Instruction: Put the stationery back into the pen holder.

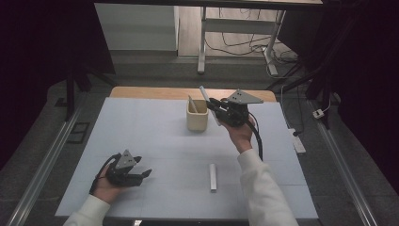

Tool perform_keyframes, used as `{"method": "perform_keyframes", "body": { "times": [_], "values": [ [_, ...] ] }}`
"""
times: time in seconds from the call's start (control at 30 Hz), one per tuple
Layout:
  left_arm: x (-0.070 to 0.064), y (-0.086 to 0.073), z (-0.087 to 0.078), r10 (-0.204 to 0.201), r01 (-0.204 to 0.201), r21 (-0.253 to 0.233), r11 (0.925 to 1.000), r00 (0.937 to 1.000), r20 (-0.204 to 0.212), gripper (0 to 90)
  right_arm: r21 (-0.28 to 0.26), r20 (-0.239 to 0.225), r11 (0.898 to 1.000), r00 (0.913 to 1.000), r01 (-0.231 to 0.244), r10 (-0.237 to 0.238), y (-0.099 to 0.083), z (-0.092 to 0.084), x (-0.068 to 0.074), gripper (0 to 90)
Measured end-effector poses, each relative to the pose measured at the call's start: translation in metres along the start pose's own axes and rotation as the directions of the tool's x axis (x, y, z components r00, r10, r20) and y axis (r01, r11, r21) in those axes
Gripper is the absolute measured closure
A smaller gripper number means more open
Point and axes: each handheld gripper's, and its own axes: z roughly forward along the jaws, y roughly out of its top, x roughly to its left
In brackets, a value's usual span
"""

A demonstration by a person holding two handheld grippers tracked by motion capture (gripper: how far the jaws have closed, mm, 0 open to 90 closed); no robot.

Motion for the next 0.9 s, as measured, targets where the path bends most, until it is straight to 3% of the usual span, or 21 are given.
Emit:
{"method": "perform_keyframes", "body": {
  "times": [0.9],
  "values": [
    [0.001,0.0,0.0,-0.002,0.002,0.001,1.0,1.0,0.004,34.3,-0.024,0.006,0.998,0.9984,-0.055,0.056,0.002,0.04,-0.016,78.6]
  ]
}}
